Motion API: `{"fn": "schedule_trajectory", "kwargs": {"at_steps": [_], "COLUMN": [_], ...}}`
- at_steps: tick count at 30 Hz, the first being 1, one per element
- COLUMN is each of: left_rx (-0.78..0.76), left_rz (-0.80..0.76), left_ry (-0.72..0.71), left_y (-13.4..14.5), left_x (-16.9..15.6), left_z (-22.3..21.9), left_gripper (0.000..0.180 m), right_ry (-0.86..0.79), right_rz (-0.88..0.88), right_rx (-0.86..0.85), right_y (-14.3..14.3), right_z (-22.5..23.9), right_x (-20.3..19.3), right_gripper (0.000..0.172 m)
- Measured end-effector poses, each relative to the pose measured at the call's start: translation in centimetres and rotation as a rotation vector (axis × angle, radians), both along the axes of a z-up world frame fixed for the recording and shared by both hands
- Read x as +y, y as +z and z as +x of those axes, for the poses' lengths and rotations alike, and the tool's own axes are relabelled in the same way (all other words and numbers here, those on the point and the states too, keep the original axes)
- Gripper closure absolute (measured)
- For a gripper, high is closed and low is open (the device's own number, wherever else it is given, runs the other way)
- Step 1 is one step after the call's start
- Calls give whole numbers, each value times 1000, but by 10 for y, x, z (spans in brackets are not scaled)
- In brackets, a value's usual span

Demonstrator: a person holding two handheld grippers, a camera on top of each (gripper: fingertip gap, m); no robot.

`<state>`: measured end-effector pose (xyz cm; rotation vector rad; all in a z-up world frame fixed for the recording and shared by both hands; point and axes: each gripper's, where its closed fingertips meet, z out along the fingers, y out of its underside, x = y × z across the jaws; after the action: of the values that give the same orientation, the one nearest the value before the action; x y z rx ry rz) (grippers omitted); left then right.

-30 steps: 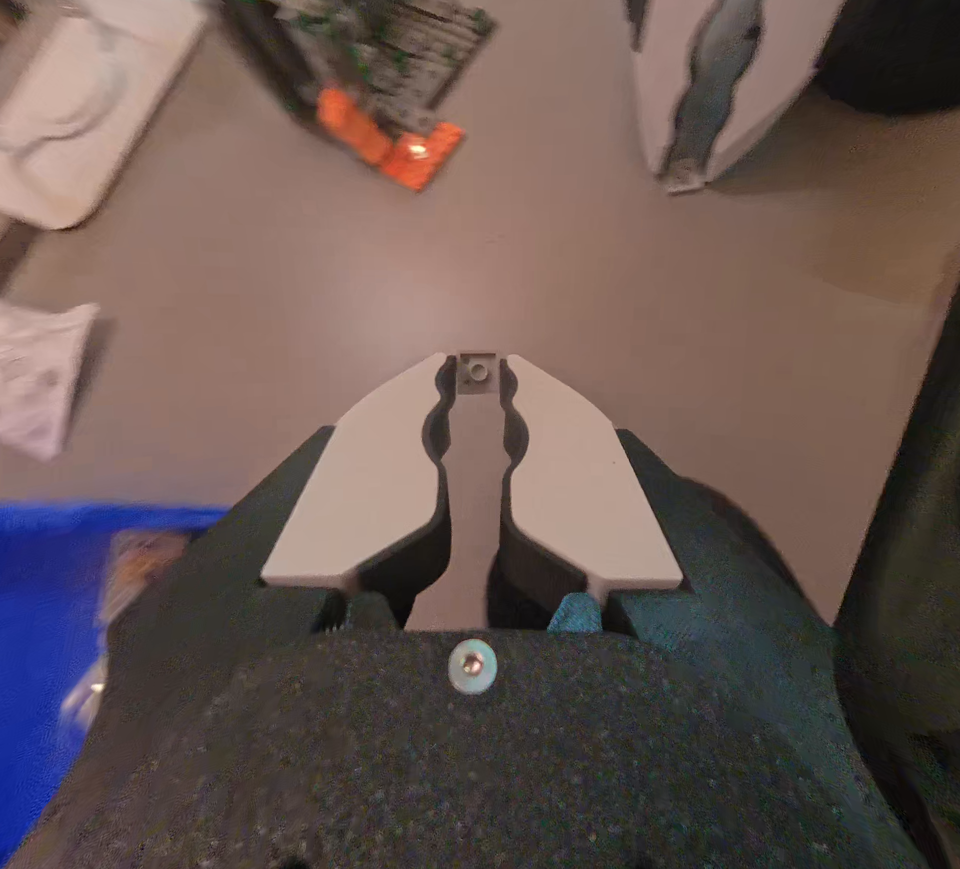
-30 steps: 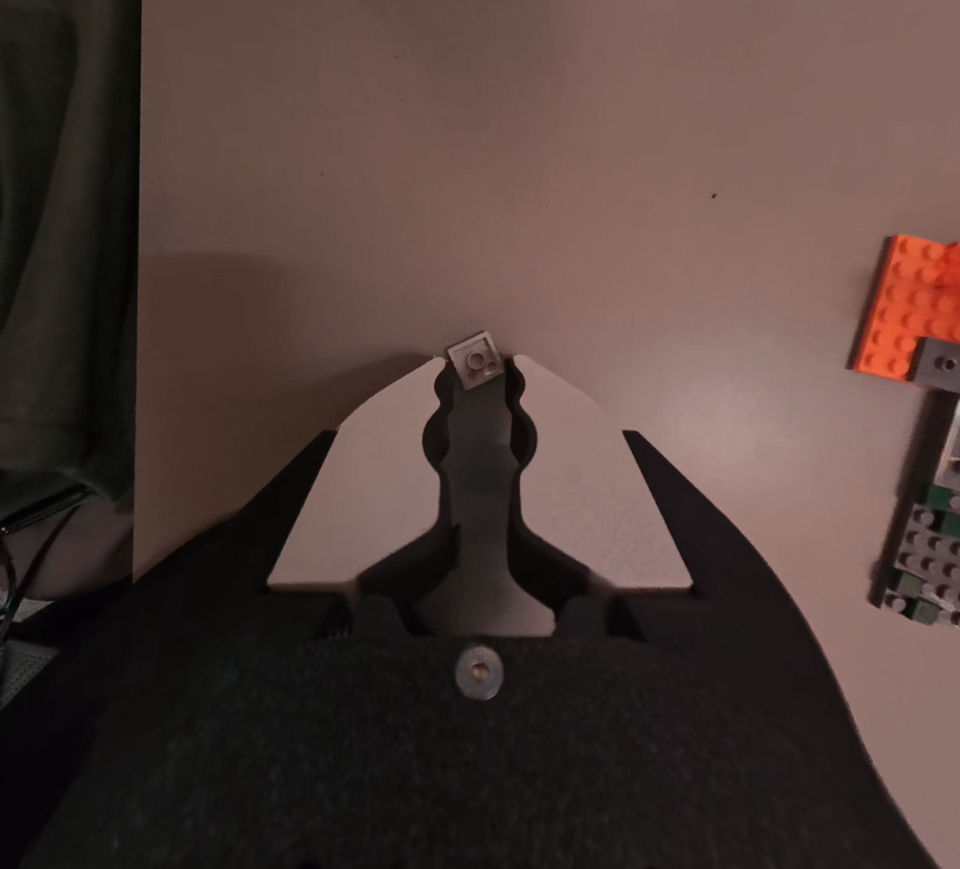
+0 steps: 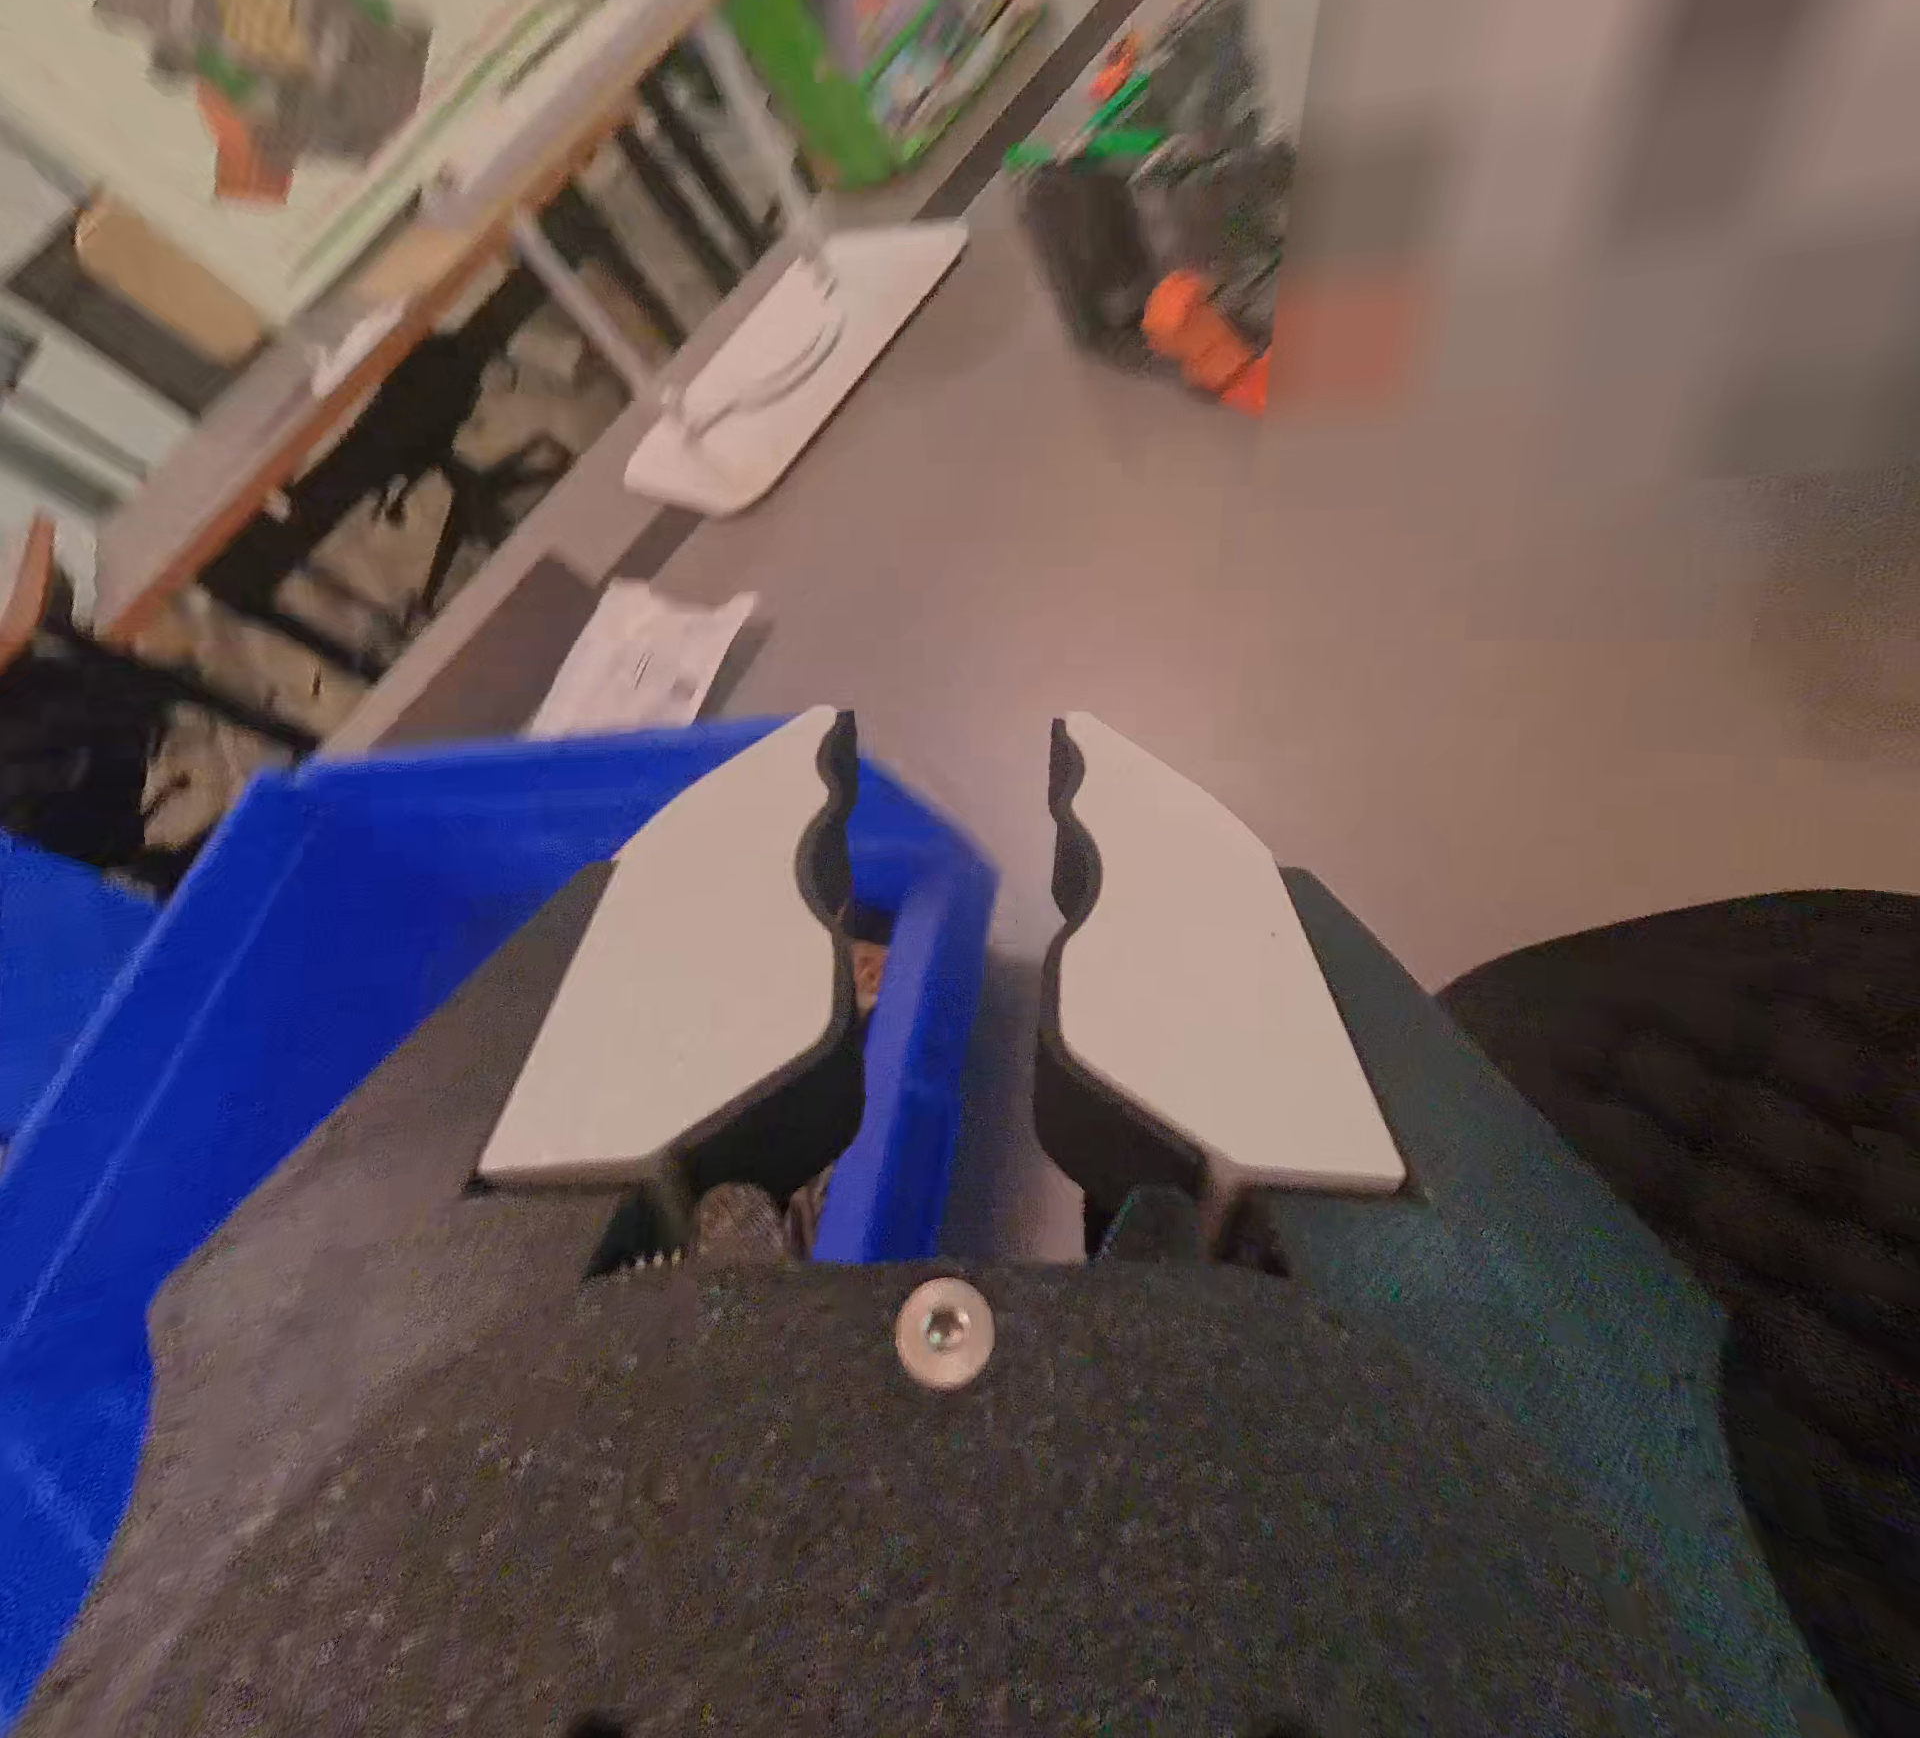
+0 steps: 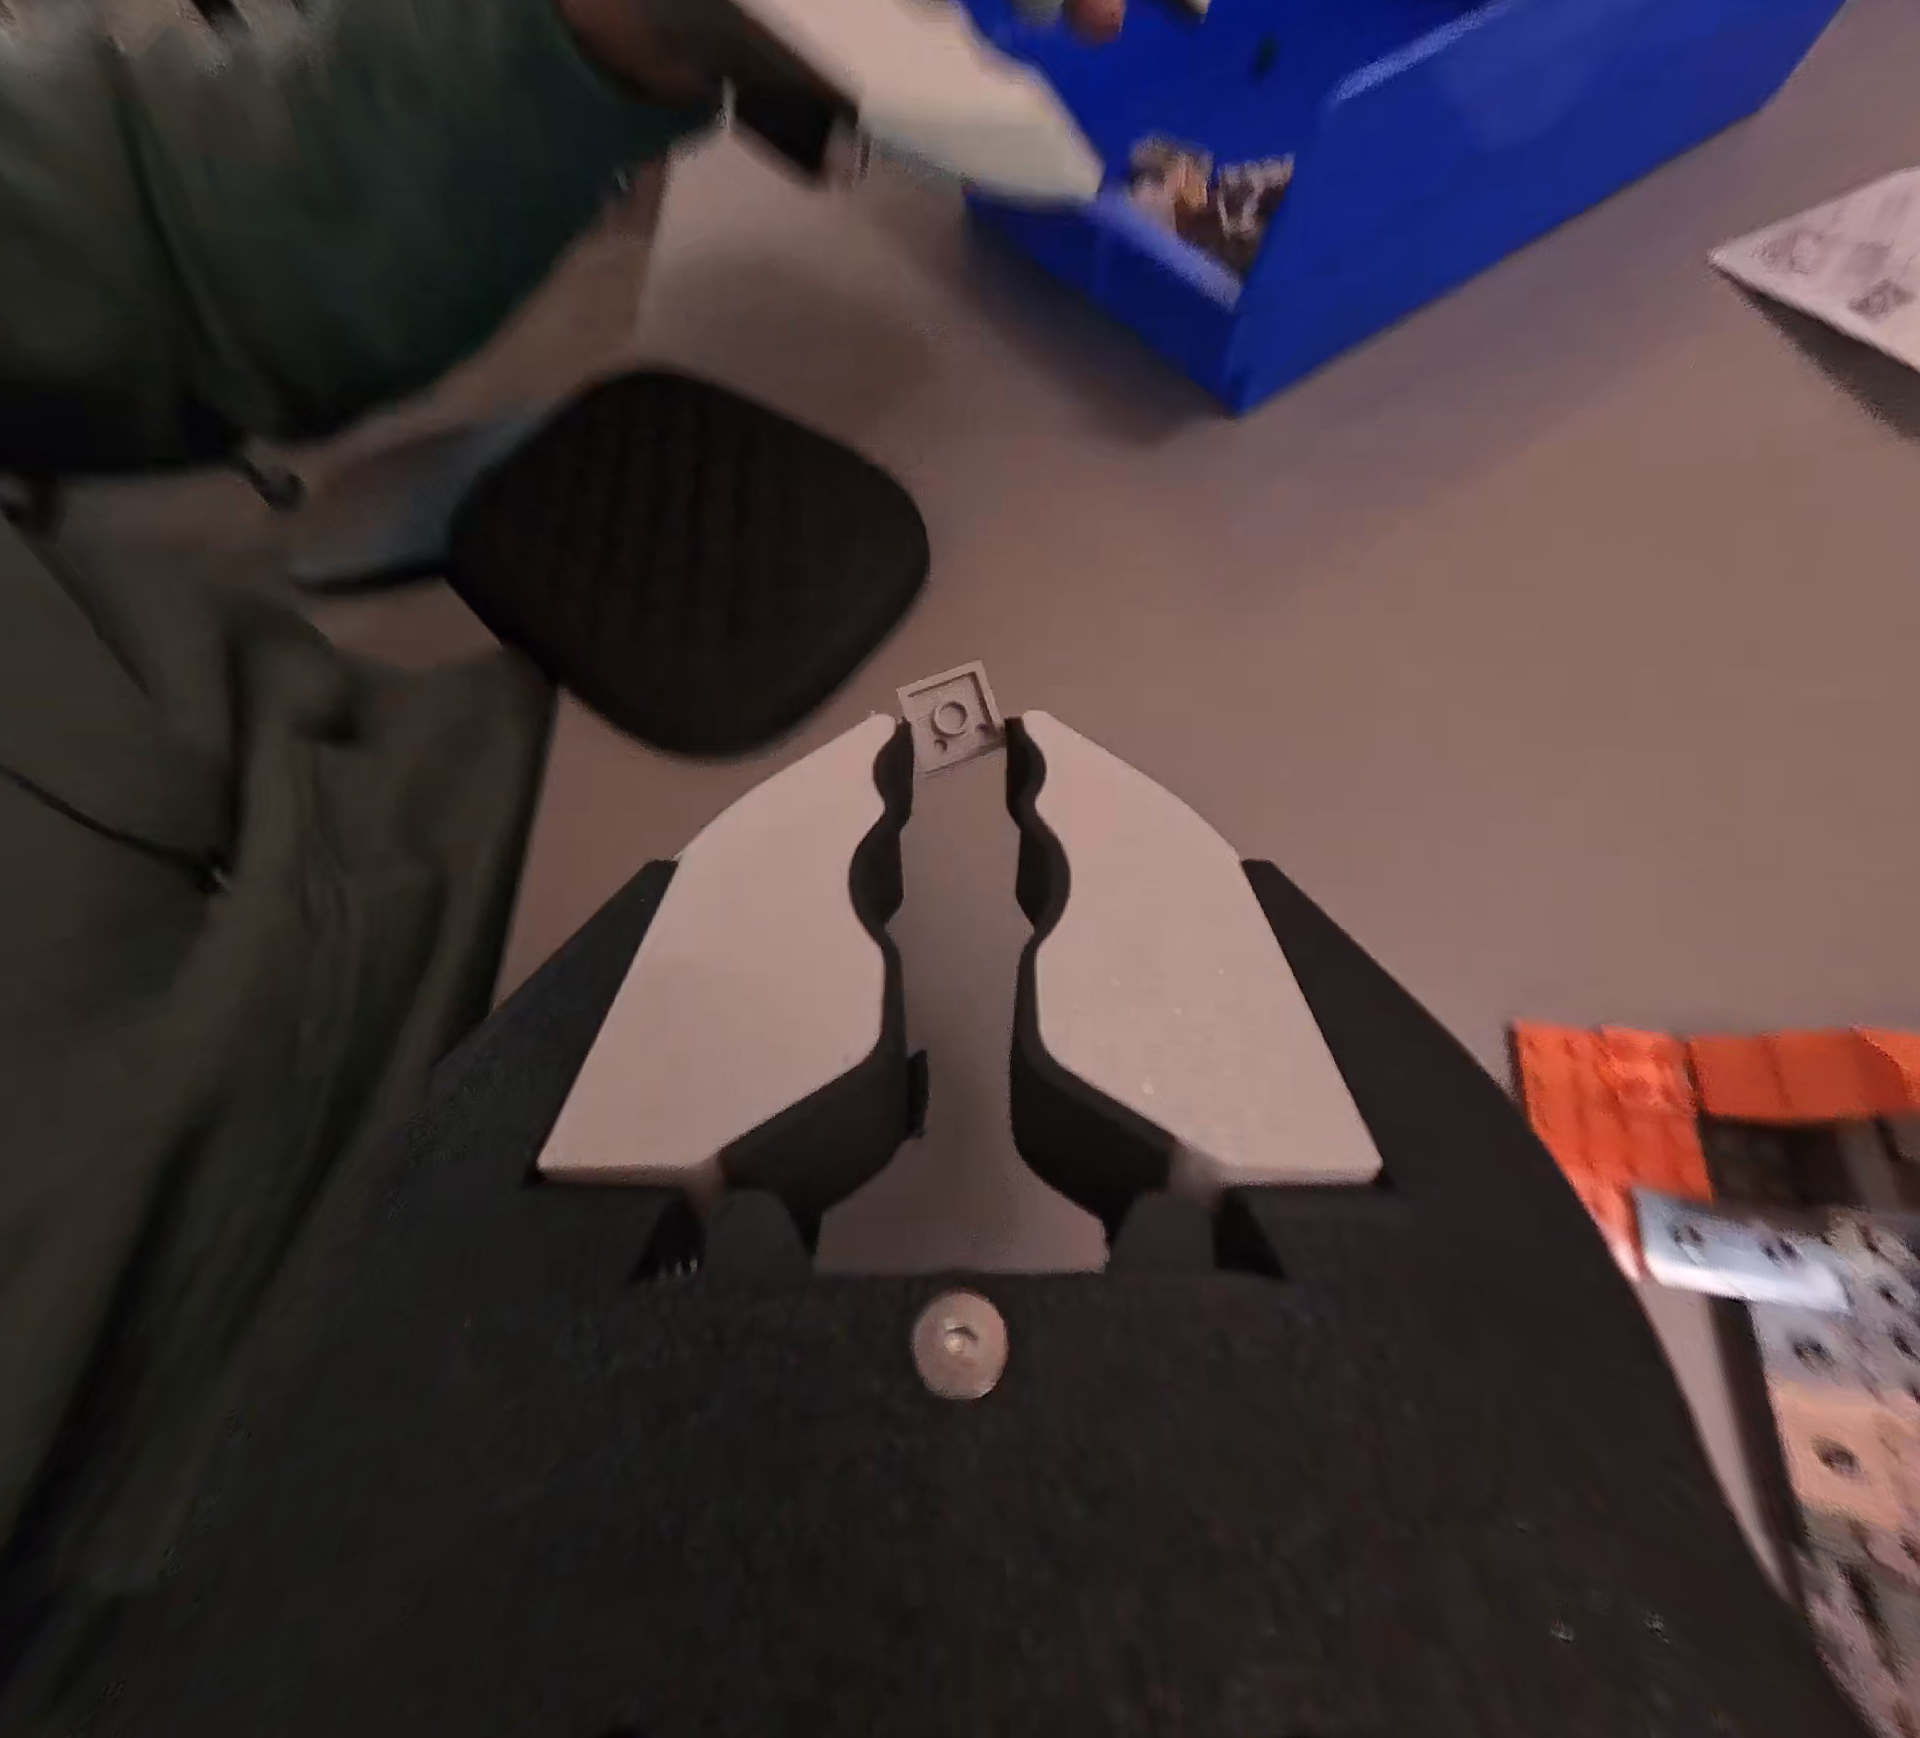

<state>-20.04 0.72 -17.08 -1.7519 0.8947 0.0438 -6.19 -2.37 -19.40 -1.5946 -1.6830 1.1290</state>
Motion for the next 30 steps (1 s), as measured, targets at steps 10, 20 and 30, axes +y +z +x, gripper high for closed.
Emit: {"fn": "schedule_trajectory", "kwargs": {"at_steps": [10,20,30], "left_rx": [24,119,114], "left_rz": [299,385,391], "left_ry": [-281,-288,-217], "left_y": [39,41,50], "left_x": [-48,-52,-44], "left_z": [93,105,81], "left_gripper": [144,161,166], "right_ry": [52,112,68], "right_rz": [-363,-539,-571], "right_rx": [259,328,382], "right_y": [52,65,73], "right_z": [-41,-46,-35], "right_x": [-20,-34,-18], "right_gripper": [154,154,149]}}
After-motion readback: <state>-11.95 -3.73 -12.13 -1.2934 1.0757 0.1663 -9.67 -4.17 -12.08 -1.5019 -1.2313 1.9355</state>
